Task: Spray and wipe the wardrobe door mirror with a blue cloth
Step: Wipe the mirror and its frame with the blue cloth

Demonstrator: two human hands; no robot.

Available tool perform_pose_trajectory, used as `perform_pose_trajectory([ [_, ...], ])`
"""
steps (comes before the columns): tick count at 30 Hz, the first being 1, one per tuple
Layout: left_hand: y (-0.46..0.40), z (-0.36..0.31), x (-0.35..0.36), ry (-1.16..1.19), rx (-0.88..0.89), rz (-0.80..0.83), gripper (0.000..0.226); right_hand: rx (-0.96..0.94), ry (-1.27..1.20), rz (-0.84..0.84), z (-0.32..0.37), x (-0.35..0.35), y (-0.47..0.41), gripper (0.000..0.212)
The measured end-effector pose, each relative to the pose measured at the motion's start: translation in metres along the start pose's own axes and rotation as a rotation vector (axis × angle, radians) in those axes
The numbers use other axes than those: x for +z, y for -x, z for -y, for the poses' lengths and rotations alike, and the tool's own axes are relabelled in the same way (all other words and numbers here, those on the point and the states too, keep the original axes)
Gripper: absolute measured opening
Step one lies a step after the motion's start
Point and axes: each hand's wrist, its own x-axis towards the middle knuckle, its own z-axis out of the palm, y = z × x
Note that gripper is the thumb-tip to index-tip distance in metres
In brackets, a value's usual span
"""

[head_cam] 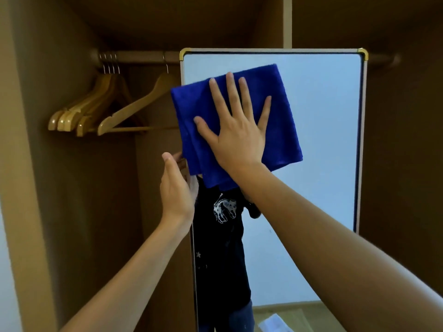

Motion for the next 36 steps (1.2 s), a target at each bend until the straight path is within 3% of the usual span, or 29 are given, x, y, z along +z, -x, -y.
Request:
perform_pose_trajectory([
  [7, -0.001, -0.002, 0.000, -0.058, -0.007, -0.048, 0.057, -0.065, 0.024, 0.017, 0.015, 0.012, 0.044, 0.071],
  [15, -0.001, 0.001, 0.007, -0.104, 0.004, -0.176, 0.056, -0.079, 0.013, 0.001, -0.014, 0.010, 0.048, 0.068],
  [20, -0.002, 0.005, 0.011, -0.164, 0.012, -0.247, 0.069, -0.041, 0.016, -0.032, -0.041, 0.005, 0.044, 0.068],
  [29, 0.007, 0.003, 0.022, -0.242, 0.063, -0.327, 0.045, -0.018, 0.004, -0.060, -0.079, -0.006, 0.044, 0.068],
  [36, 0.012, 0.004, 0.035, -0.272, 0.108, -0.402, 0.049, 0.016, -0.014, -0.053, -0.117, -0.014, 0.045, 0.070],
])
